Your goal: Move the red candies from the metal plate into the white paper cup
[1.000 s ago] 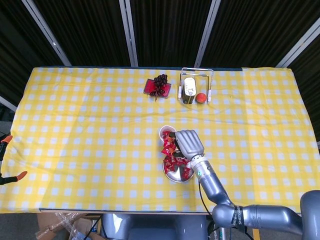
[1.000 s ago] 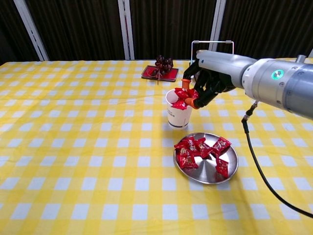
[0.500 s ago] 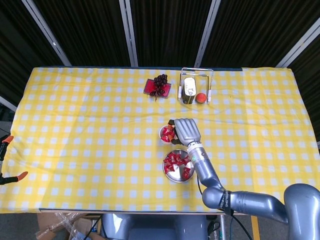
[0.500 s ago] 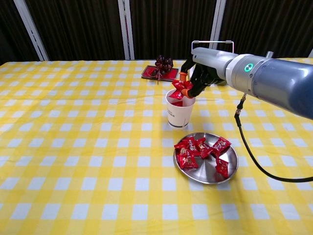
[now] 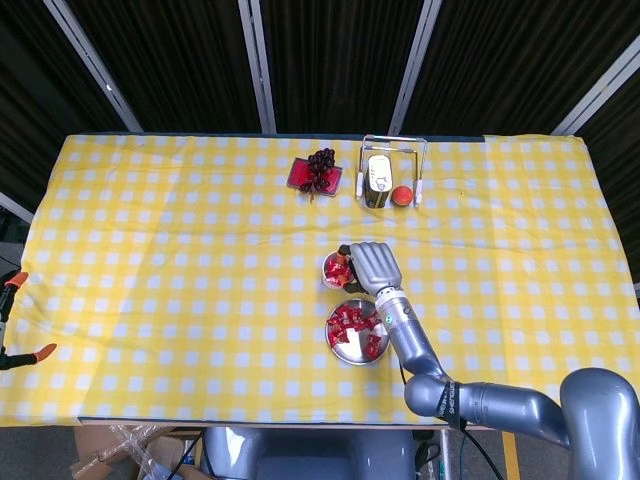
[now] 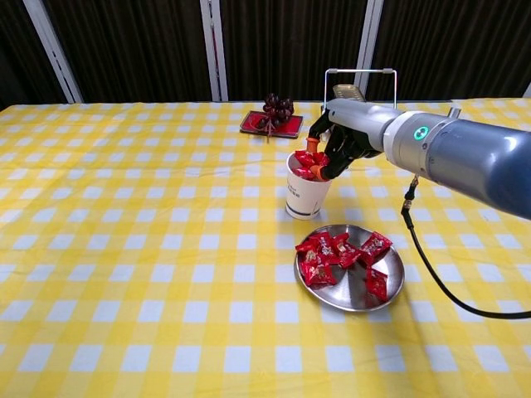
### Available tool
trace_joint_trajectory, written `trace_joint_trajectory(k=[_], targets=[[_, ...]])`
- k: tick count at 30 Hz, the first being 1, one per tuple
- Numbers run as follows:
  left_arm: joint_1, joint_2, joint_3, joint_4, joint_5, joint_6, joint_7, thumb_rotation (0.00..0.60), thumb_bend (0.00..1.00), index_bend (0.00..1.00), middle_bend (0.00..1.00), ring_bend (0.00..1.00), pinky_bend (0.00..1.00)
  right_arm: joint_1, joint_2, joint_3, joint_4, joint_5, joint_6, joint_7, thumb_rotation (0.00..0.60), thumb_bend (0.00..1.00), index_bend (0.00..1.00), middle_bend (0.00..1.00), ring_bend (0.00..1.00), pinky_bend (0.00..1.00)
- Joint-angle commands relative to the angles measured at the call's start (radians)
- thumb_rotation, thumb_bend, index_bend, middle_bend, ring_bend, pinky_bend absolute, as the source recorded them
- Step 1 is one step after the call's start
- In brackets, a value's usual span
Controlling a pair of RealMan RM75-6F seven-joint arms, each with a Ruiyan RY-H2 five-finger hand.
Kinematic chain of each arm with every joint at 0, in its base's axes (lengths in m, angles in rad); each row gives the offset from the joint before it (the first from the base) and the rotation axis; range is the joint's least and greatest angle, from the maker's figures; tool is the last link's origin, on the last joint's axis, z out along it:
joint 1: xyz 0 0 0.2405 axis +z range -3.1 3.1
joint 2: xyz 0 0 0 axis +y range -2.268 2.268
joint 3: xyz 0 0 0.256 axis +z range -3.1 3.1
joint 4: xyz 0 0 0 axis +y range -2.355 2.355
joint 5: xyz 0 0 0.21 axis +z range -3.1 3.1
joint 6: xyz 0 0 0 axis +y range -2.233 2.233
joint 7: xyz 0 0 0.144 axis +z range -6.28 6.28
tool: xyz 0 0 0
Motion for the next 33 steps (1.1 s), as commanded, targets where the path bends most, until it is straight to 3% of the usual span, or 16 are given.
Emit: trace_joint_trajectory(k=[1,14,22,27,33], targets=[[0.0,0.0,0.0,0.0,0.001,0.001,-0.001,0.6,0.02,0.0,0.0,0.0,0.0,0.0,-0.002,-0.002,-0.001,-0.004,0.002,0.002,0.6,0.56,0.46,0.81,0.96,1.0],[0.0,0.001,0.0,0.002,0.004,0.001,-0.006,0.6,0.02,0.0,0.0,0.0,0.0,0.002,-0.008,-0.007,-0.015,-0.027,0.023,0.005,0.6,0.54,0.33,0.81,0.96,1.0],[0.0,0.001,0.001,0.005,0.007,0.002,-0.009,0.6,0.02,0.0,0.0,0.0,0.0,-0.021,0.029,-0.02,-0.085,-0.062,0.059,0.006,0.6,0.53,0.33,0.81,0.96,1.0],[0.001,0.001,0.002,0.005,0.01,0.005,-0.009,0.6,0.02,0.0,0.0,0.0,0.0,-0.072,0.095,-0.06,-0.215,-0.121,0.105,0.014,0.6,0.51,0.32,0.81,0.96,1.0],[0.003,0.0,0.002,0.005,0.014,0.013,-0.007,0.6,0.02,0.0,0.0,0.0,0.0,-0.14,0.181,-0.16,-0.374,-0.183,0.145,-0.014,0.6,0.47,0.32,0.81,0.96,1.0]])
